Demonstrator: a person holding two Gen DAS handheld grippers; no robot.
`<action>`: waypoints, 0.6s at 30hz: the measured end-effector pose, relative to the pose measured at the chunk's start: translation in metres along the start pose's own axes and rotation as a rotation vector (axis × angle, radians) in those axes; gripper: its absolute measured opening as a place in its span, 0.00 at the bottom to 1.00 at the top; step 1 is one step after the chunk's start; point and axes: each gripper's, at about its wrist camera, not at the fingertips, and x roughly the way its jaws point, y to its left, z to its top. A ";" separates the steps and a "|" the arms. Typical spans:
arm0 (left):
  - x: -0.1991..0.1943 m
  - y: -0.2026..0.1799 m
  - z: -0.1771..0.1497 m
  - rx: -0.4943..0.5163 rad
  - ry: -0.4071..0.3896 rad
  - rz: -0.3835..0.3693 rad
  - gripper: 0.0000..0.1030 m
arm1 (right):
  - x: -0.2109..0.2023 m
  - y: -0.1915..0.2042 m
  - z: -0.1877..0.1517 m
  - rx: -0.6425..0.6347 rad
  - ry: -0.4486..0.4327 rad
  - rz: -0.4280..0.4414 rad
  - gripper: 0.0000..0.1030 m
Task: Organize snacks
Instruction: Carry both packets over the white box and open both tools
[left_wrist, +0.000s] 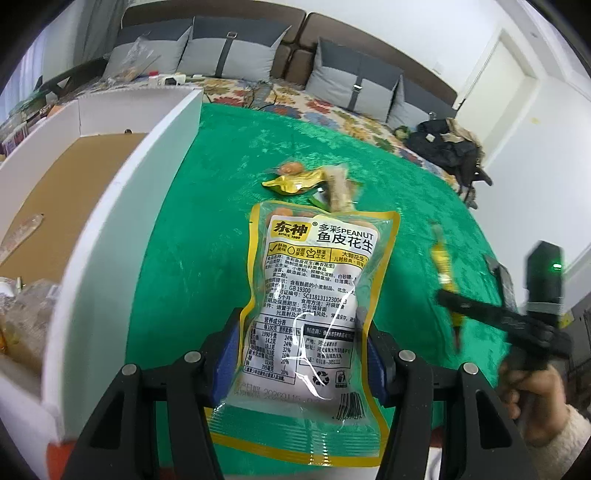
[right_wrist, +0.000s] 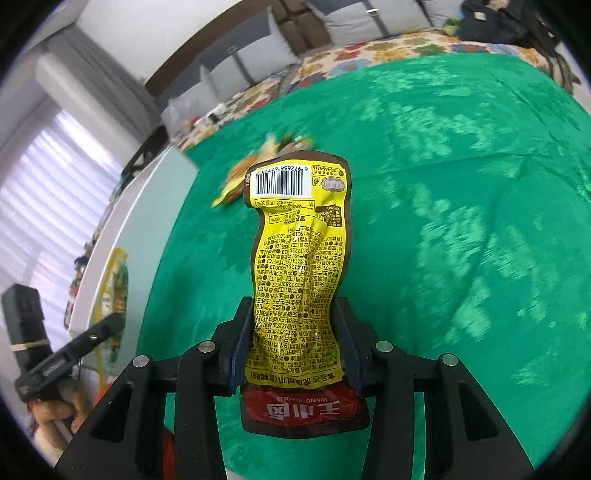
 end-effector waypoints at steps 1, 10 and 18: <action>-0.012 0.003 -0.002 -0.011 -0.011 -0.008 0.55 | 0.003 0.007 -0.003 -0.022 0.011 0.003 0.44; -0.114 0.082 0.018 -0.152 -0.208 0.086 0.55 | 0.015 0.113 0.007 -0.278 0.036 0.097 0.44; -0.141 0.197 0.032 -0.285 -0.226 0.302 0.56 | 0.031 0.272 0.033 -0.453 0.038 0.333 0.46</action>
